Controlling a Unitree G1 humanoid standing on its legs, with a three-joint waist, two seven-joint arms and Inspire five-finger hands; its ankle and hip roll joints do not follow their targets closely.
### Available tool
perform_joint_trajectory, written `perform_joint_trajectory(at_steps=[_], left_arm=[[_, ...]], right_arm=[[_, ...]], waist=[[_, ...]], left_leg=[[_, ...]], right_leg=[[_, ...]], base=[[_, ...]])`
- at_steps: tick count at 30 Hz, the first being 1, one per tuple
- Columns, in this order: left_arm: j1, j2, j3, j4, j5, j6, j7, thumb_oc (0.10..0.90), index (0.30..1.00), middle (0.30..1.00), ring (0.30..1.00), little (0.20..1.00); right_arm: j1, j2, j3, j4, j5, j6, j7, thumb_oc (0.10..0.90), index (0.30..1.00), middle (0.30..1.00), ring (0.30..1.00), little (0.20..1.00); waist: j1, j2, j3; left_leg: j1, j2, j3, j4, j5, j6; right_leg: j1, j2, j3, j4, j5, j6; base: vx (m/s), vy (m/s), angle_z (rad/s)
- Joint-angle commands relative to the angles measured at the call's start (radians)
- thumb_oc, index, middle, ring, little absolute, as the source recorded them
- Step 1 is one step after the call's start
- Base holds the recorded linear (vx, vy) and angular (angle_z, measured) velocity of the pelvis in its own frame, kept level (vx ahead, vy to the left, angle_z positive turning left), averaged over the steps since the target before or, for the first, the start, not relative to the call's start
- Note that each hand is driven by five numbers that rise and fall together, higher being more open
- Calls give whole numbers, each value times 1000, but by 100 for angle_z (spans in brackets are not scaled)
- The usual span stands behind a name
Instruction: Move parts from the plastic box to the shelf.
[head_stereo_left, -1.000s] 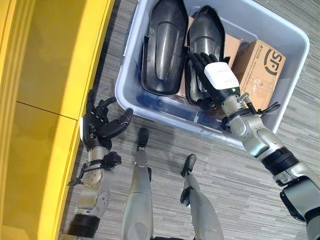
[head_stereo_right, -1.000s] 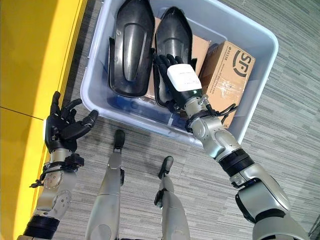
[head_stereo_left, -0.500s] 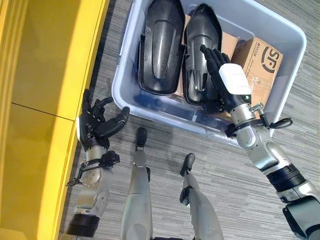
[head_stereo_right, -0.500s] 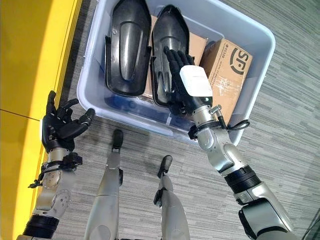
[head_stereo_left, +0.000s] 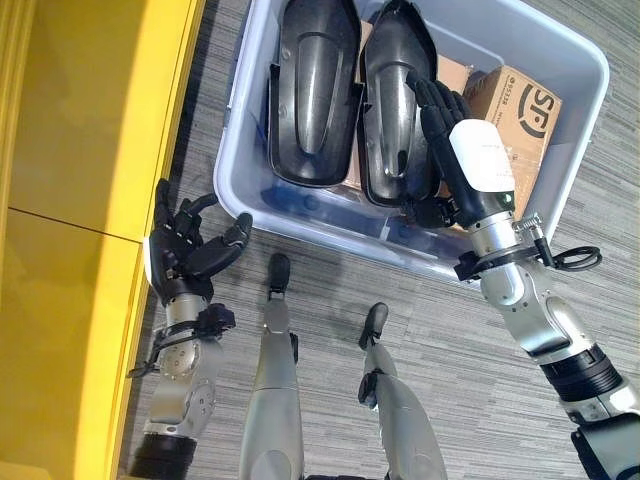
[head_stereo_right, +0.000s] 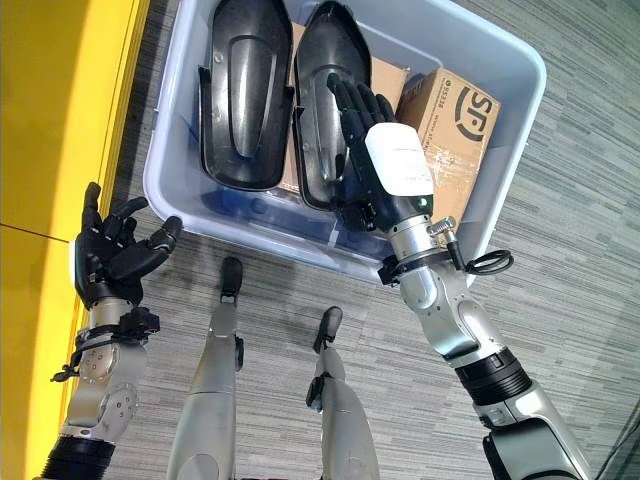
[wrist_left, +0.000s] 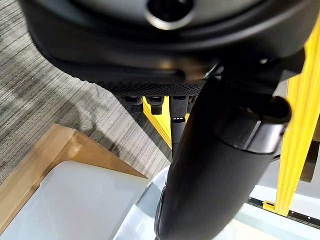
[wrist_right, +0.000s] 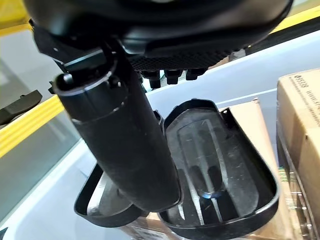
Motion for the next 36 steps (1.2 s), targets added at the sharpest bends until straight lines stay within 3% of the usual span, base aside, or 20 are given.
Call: perform_joint_trajectory(at_steps=[1,22,36], left_arm=[[35,33,-11,-110,98,-8,-16,900,1000,1000,1000,1000],[45,28,-14,-117,105,3,-7,900,1000,1000,1000,1000],[40,35,-20,-127,106,0,0,900,1000,1000,1000,1000]], right_arm=[[-52,-38,-92,-120,-6,-53,-50,900,1000,1000,1000,1000],[15,17,-87,-155,60,-63,-23,900,1000,1000,1000,1000],[-19,20,-72,-126,44,-48,-46,900,1000,1000,1000,1000]], waist=[[-12,-71,-4],[-23,-78,-4],[-21,-76,-4]], left_leg=[[-3,14,-7,86,-133,4],[-29,14,-12,106,-138,8],[-51,13,-24,113,-141,8]], right_leg=[[148,-79,30,41,-102,53],[134,-71,30,46,-109,50],[119,-64,28,59,-120,45]], base=[[0,0,0],[0,0,0],[2,-2,0]])
